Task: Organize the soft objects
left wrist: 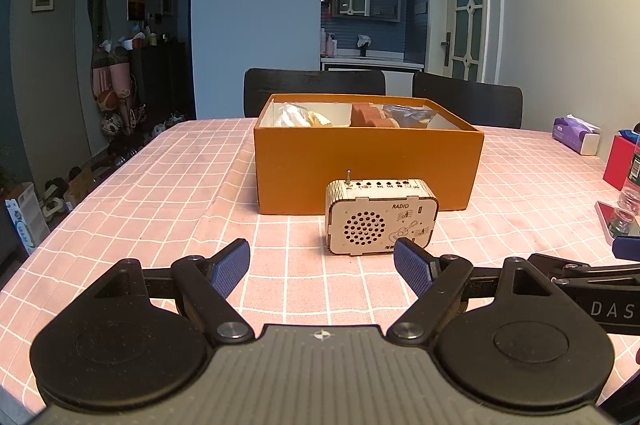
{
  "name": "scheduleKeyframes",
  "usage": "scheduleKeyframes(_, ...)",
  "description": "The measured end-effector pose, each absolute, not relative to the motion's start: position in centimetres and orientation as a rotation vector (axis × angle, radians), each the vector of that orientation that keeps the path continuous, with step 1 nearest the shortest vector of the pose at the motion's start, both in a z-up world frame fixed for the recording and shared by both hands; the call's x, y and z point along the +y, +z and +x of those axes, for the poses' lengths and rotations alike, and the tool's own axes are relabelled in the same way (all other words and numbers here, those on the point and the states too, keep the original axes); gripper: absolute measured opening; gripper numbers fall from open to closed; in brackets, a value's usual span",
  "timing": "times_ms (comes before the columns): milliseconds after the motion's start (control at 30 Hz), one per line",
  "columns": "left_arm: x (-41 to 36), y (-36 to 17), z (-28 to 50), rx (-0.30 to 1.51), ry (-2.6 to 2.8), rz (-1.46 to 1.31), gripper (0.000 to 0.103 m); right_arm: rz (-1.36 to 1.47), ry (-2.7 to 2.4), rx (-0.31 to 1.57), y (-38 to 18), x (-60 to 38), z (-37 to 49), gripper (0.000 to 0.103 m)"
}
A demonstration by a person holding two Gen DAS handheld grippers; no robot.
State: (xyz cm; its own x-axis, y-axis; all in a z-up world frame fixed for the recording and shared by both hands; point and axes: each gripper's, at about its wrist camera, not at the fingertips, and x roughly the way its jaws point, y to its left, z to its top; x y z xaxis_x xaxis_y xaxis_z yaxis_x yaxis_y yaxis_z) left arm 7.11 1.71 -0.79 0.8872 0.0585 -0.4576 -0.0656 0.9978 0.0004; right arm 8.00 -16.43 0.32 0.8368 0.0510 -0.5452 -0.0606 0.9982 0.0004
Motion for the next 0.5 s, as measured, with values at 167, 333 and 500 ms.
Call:
scheduleKeyframes(167,1.71,-0.79,7.12,0.477,0.065,-0.016,0.096,-0.014,0.057,0.585,0.24,-16.46,8.11,0.100)
scheduleKeyframes(333,1.81,-0.80,7.11,0.482,0.062,-0.027,0.096,-0.017,0.057,0.588,0.15,-16.42,8.13,0.100)
scheduleKeyframes(500,1.81,-0.85,7.14,0.482,0.064,-0.027,0.096,-0.018,0.058,0.589,0.12,-16.41,8.13,0.100)
